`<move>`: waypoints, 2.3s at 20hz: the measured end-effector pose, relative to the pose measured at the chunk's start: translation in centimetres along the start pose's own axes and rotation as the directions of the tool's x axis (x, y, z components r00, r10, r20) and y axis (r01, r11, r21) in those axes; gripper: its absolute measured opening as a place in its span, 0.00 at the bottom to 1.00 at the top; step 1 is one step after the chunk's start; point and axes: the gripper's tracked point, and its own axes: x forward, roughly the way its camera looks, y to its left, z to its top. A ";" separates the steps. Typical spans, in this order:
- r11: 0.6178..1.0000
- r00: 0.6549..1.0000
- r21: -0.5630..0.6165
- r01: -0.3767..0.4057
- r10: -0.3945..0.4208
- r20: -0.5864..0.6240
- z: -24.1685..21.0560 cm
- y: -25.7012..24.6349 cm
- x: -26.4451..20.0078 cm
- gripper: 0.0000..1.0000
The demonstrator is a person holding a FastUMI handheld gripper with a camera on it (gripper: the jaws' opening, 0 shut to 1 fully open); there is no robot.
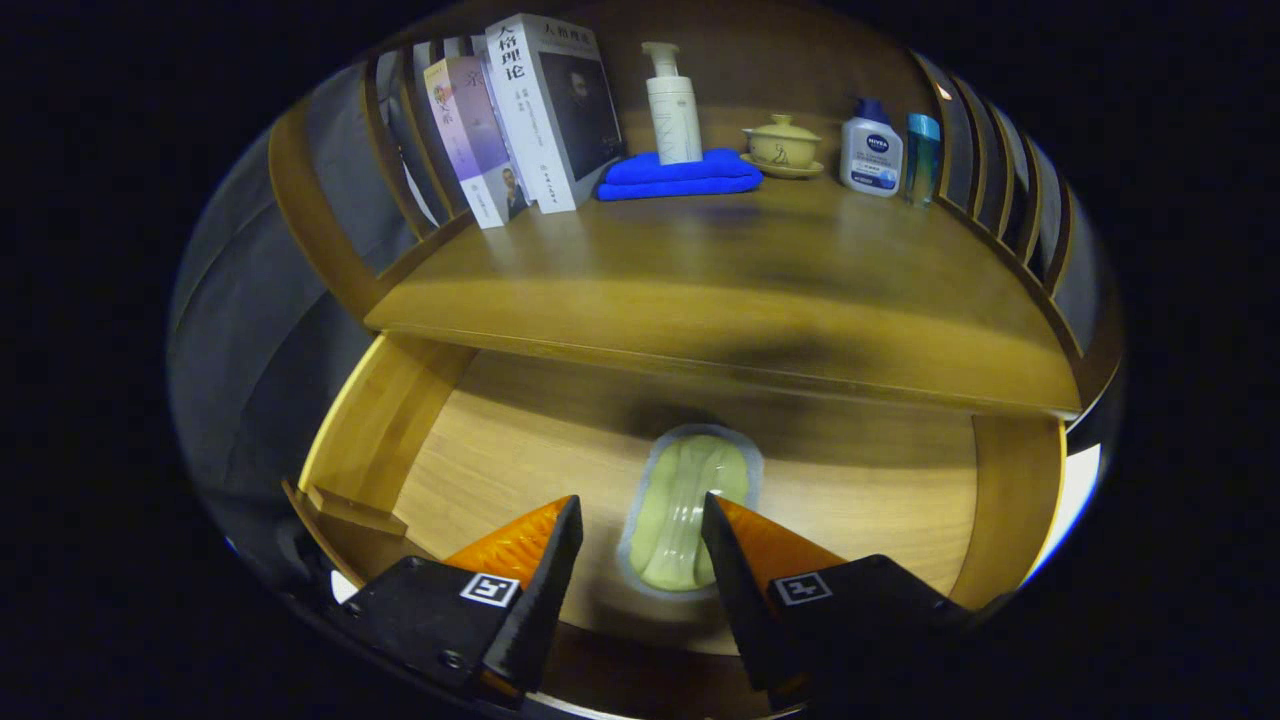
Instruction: Pull open the drawer, take out the items inside it, and place them on the countertop above the cabinet.
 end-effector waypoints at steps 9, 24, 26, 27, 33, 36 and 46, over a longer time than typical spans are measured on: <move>0.999 0.999 0.001 0.042 -0.042 0.000 -1.2 -0.8 1.7 0.36; 0.997 0.983 -0.076 -0.008 0.022 0.184 -1.6 1.1 -6.8 0.12; 0.993 0.975 -0.116 0.013 0.013 0.223 -1.0 1.1 -8.5 0.12; 0.991 0.970 -0.130 0.024 0.008 0.242 -0.7 1.1 -9.1 0.12; 0.985 0.943 -0.161 0.067 -0.010 0.332 3.0 1.0 -11.8 0.12; 0.985 0.931 -0.144 0.091 -0.033 0.365 5.8 0.5 -12.1 0.12; 0.976 0.905 -0.107 0.187 -0.129 0.406 14.7 -1.5 -8.8 0.12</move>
